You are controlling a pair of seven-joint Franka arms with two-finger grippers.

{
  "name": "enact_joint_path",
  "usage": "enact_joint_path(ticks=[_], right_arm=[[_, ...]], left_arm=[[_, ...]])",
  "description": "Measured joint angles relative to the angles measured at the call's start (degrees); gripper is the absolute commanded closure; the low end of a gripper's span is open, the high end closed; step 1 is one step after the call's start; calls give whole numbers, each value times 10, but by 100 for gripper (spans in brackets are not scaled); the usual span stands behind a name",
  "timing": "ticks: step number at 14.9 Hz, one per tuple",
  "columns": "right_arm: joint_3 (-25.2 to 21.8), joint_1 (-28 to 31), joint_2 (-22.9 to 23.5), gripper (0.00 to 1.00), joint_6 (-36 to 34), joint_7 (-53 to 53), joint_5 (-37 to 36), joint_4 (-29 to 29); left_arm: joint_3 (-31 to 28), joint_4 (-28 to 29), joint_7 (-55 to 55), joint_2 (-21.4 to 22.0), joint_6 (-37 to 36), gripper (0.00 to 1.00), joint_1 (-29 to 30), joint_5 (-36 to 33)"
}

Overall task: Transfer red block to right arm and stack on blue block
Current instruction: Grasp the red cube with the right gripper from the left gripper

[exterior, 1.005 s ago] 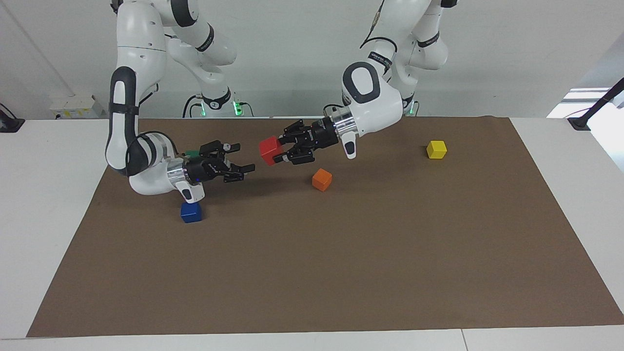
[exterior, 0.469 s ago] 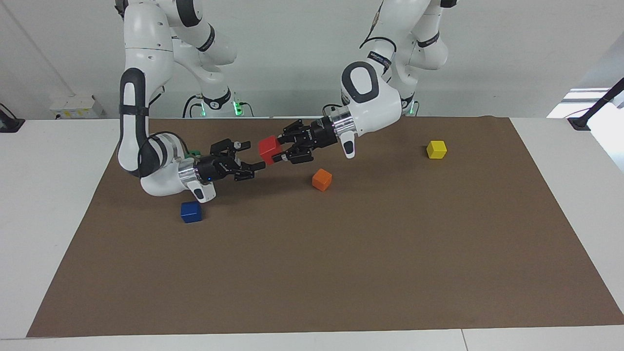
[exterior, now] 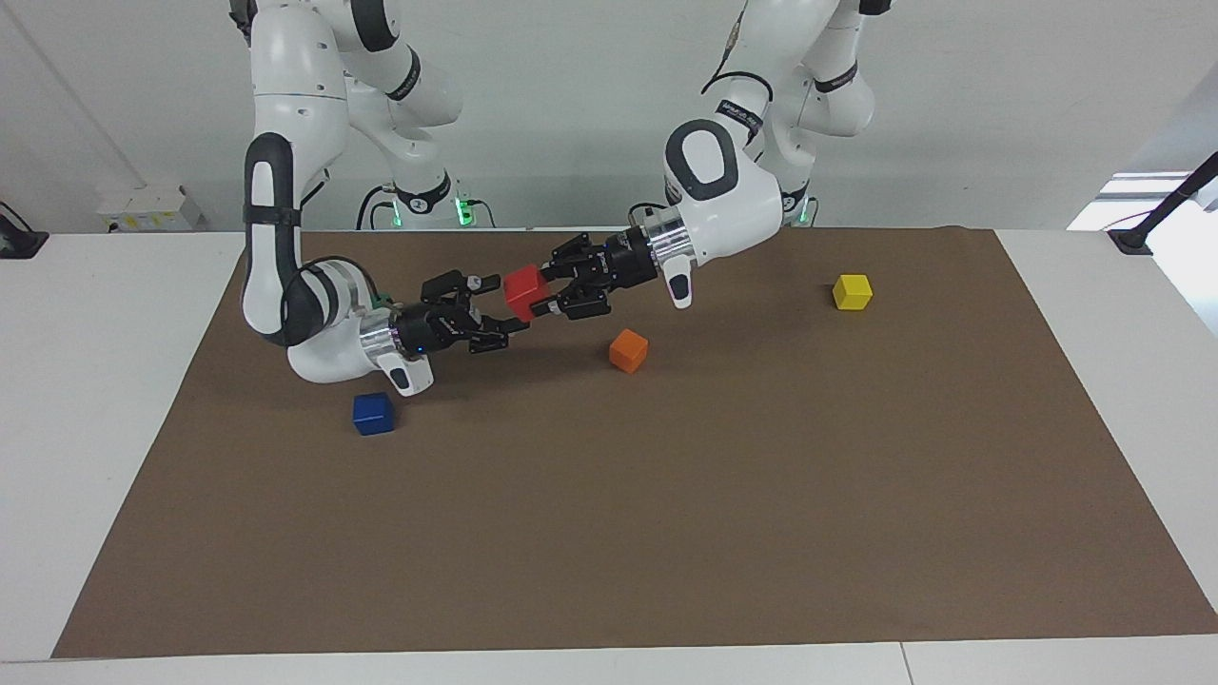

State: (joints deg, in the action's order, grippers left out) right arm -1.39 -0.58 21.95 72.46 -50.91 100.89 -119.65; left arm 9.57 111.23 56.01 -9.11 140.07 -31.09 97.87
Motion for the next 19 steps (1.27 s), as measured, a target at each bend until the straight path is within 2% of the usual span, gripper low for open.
enact_joint_path(ticks=[1, 3, 8, 9, 10, 11, 17, 18, 19], right_arm=[[0, -3, 0, 0, 0, 0, 5, 0], [0, -5, 0, 9, 1, 0, 8, 0], [0, -10, 0, 49, 8, 0, 20, 0], [0, -12, 1, 60, 8, 0, 23, 0], [0, -14, 0, 96, 8, 0, 27, 0], [0, -14, 1, 100, 8, 0, 30, 0], [-1, -14, 1, 100, 8, 0, 31, -2], [-1, -14, 1, 100, 8, 0, 31, -2], [-1, -14, 1, 100, 8, 0, 31, -2]], left_arm=[[0, 0, 0, 0, 0, 100, -1, 0], [0, 0, 0, 0, 1, 100, -1, 0], [0, 0, 0, -1, 3, 100, -1, 0], [0, 0, 0, -1, 3, 100, -1, 0], [0, 1, 0, -1, 5, 100, -1, 0], [-1, 1, 0, -2, 7, 100, -1, 1], [0, 1, -1, -4, 7, 100, -1, 3], [0, 1, -1, -4, 7, 60, -1, 3], [0, 1, -1, -4, 7, 2, -1, 3]])
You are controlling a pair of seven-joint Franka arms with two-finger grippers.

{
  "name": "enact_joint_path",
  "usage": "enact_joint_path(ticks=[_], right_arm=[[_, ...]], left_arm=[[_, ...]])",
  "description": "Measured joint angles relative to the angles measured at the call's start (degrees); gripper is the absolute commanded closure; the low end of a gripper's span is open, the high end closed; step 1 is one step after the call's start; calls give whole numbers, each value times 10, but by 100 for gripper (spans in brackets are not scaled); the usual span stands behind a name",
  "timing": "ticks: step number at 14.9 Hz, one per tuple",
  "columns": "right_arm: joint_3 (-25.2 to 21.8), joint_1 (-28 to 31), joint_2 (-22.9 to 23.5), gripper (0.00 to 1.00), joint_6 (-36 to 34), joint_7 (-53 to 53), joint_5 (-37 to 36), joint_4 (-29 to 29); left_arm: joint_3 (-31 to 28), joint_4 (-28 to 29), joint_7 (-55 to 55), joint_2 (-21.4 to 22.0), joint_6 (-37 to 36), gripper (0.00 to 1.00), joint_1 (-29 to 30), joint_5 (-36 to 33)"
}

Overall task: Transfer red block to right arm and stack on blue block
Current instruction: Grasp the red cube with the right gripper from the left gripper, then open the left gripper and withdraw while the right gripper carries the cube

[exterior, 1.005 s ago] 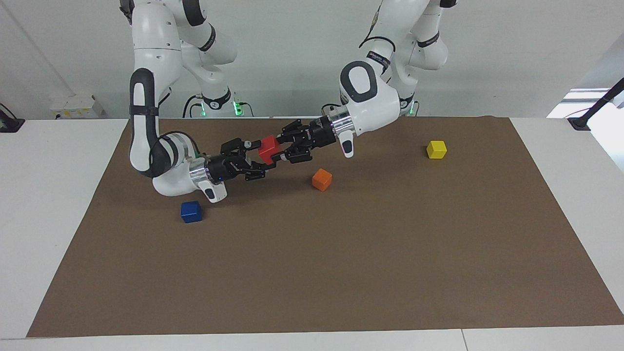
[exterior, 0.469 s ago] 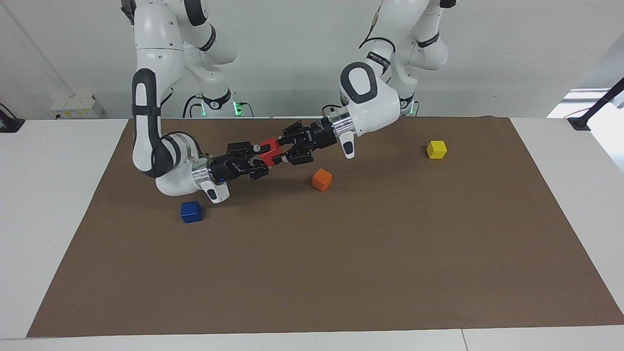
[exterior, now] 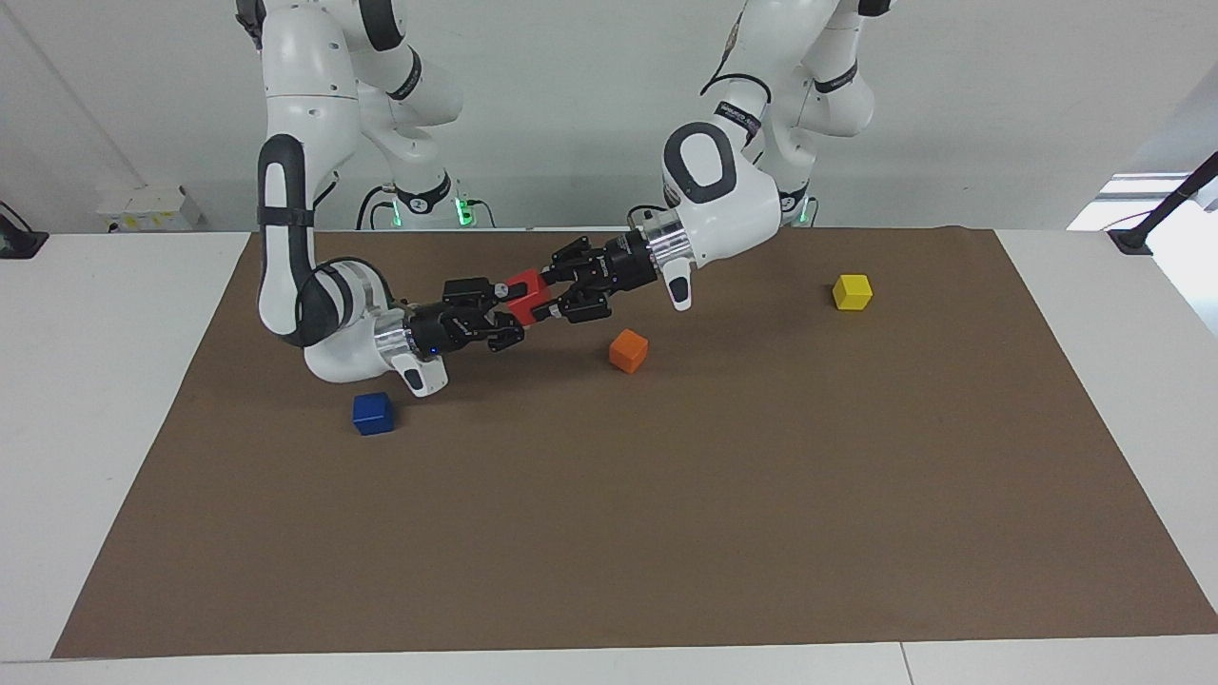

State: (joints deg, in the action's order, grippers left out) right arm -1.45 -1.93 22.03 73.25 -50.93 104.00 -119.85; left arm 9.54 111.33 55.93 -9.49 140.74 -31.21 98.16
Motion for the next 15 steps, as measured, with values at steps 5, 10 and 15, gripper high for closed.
enact_joint_path(ticks=[5, 10, 15], right_arm=[[0, -1, 0, 100, 5, 0, 0, -1], [0, -2, 3, 100, 12, 0, 0, -2], [0, -2, 3, 100, 18, 0, 0, -1]], left_arm=[[0, -1, -2, 0, 0, 0, 0, 0], [-3, -6, -47, 0, -7, 0, 12, 0], [-8, -6, -126, 0, -113, 0, 97, -29]])
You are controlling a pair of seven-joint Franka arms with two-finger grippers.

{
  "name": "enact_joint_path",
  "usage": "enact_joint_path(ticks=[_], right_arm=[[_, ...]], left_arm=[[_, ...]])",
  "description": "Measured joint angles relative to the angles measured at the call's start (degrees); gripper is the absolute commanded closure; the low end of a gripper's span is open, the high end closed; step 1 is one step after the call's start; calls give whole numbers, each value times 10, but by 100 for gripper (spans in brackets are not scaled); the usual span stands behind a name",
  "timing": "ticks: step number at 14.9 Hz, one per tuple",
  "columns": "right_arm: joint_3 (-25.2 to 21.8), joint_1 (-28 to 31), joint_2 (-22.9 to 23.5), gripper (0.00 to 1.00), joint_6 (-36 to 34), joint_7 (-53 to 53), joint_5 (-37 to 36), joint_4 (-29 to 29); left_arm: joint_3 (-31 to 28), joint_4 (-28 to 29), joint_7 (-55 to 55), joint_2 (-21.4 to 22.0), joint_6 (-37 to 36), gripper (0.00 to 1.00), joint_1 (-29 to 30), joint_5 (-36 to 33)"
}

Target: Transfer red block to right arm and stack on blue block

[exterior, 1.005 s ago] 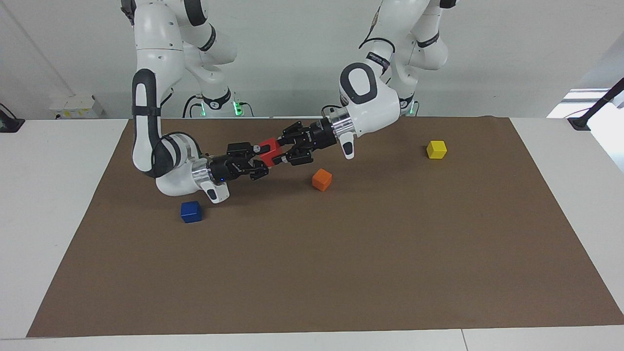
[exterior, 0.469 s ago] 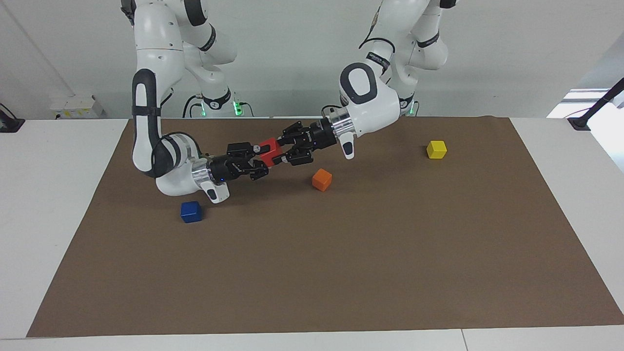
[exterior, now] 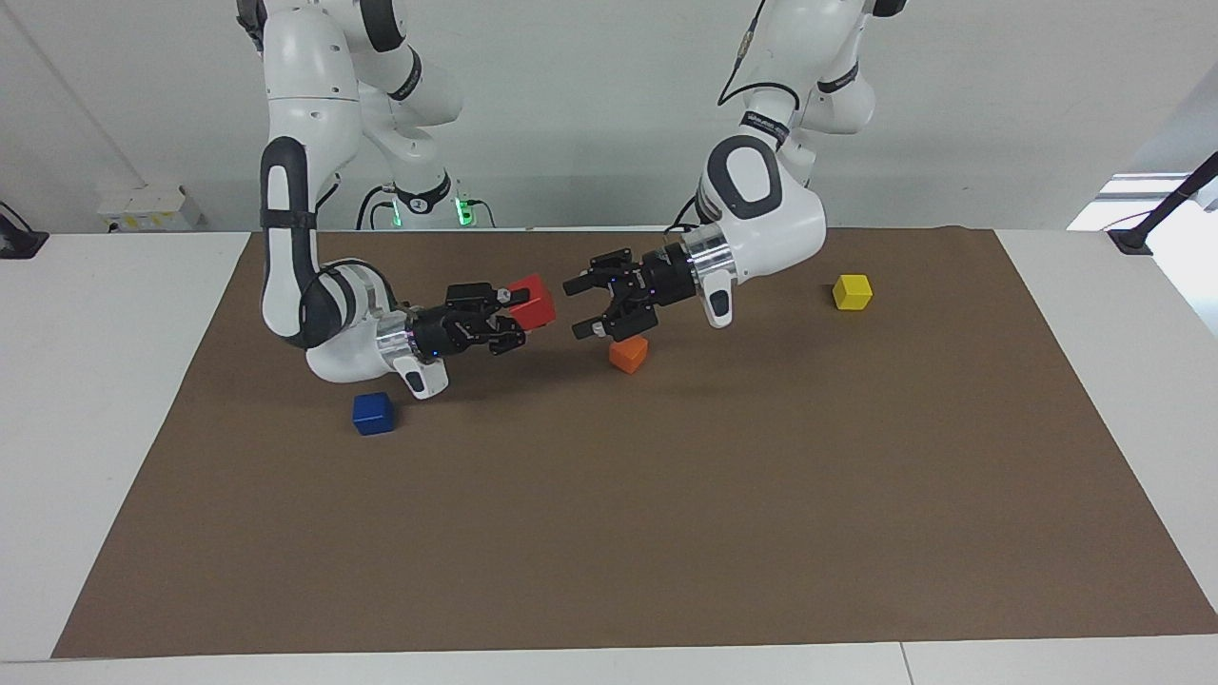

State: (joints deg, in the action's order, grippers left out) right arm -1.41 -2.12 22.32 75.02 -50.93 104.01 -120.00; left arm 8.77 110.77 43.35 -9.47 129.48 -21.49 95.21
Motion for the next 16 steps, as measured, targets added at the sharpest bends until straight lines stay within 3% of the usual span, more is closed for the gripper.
enact_joint_path(ticks=[3, 6, 8, 11, 16], right_arm=[[-1, 0, -4, 100, 16, 0, 0, 4], [-3, 2, -35, 100, 91, 42, 0, 11], [-3, 1, -73, 100, 174, 129, -18, 22], [-4, 1, -132, 100, 291, 292, -151, 61], [-14, 2, -157, 100, 318, 450, -384, 107]], left_arm=[[-3, -9, -40, 0, -101, 0, 64, -98], [-5, -39, -87, -1, -230, 0, 147, -217], [-7, -77, -128, -10, -311, 0, 196, -311], [-8, -156, -212, -39, -407, 0, 251, -452], [-26, -198, -391, -42, -427, 0, 271, -720]])
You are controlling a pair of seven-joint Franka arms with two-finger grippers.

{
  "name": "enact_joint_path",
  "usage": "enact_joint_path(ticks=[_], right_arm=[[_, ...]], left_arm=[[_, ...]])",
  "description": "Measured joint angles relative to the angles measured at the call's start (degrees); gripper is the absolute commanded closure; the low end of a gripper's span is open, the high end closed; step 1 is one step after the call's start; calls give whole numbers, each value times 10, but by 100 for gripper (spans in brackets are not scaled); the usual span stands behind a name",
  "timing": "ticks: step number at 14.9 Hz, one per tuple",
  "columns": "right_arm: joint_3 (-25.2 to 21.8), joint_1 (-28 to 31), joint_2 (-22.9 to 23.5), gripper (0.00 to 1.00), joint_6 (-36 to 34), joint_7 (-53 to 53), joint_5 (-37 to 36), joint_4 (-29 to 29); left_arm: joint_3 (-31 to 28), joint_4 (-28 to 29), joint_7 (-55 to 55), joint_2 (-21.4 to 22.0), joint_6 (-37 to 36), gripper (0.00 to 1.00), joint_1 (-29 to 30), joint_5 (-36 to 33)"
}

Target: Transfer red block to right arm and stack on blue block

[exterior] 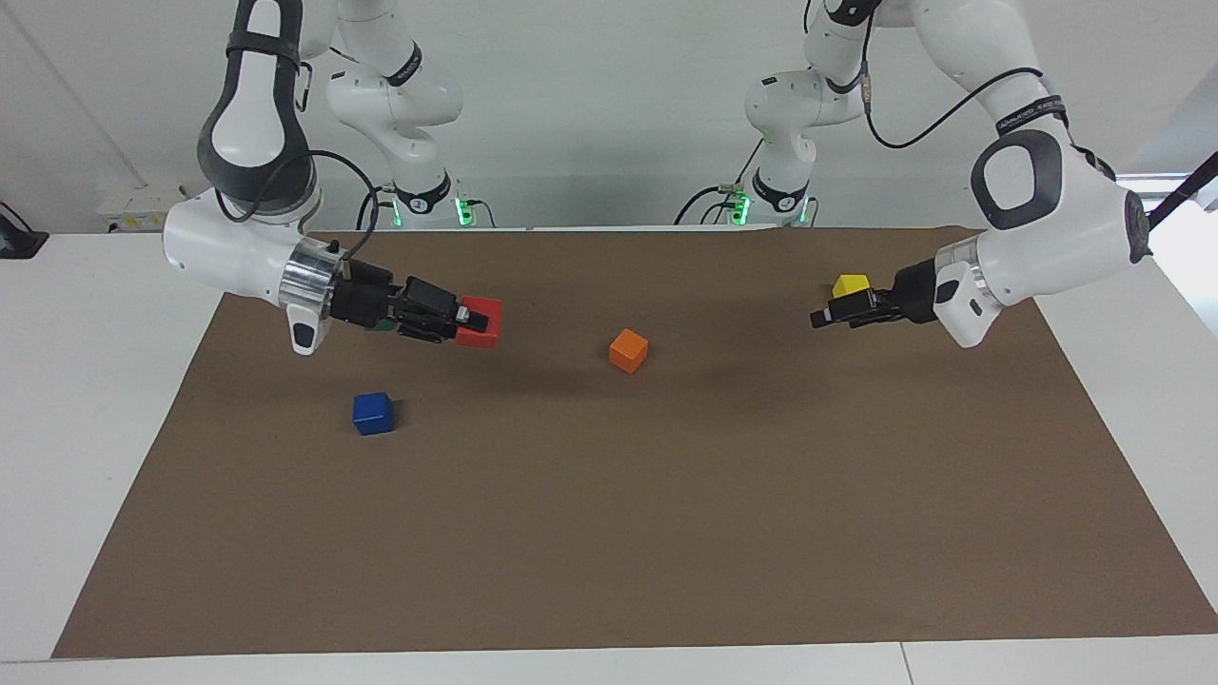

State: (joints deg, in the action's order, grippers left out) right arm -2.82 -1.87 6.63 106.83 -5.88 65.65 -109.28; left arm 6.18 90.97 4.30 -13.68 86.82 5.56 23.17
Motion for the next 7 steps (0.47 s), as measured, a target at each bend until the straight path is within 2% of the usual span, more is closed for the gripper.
enact_joint_path(ticks=[3, 7], right_arm=[[0, -1, -2, 100, 0, 70, -151, 30], [5, -3, -20, 100, -7, 113, -358, 60]], left_arm=[[1, -9, -10, 32, -1, 0, -1, -124], [-1, -10, -11, 92, -13, 0, -1, -221]])
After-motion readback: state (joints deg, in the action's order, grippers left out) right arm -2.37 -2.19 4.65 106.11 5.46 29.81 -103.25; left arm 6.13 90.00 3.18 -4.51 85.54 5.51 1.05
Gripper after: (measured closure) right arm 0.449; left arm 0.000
